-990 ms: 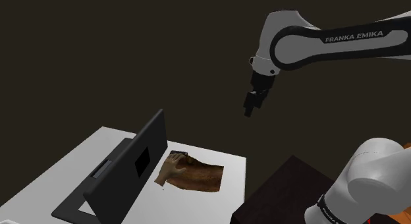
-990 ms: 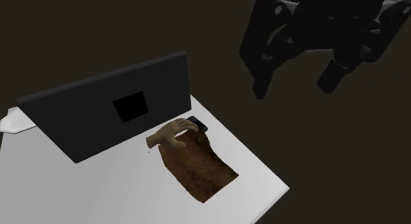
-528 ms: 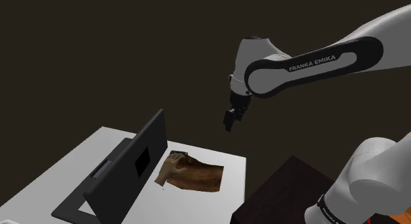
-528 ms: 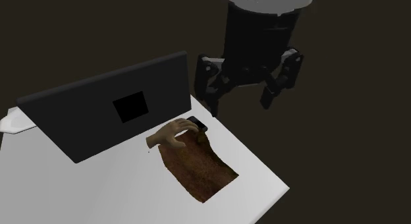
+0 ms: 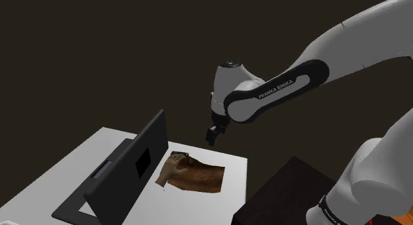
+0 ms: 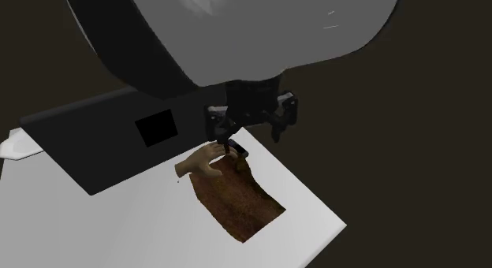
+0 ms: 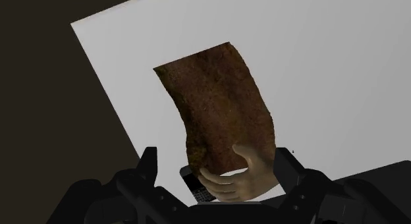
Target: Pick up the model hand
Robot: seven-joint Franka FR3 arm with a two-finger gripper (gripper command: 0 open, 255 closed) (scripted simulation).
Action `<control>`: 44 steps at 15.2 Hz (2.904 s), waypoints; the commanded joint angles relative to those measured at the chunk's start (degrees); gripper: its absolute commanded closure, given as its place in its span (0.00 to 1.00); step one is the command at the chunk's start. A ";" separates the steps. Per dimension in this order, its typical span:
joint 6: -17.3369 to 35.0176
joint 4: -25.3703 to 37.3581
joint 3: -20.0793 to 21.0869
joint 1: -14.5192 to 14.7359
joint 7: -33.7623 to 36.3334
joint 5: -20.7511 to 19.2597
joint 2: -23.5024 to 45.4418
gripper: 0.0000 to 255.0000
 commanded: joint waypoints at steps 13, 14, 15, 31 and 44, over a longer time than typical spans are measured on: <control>11.61 18.66 -1.68 8.10 19.13 -22.57 31.89 0.00; 11.86 20.53 -2.30 9.12 20.03 -23.70 34.10 0.00; 12.05 22.46 -2.92 10.13 20.83 -24.72 36.29 0.00; 14.78 38.77 -7.80 17.13 25.24 -30.19 55.42 0.00; 13.69 37.76 -7.17 16.67 24.69 -29.70 53.37 1.00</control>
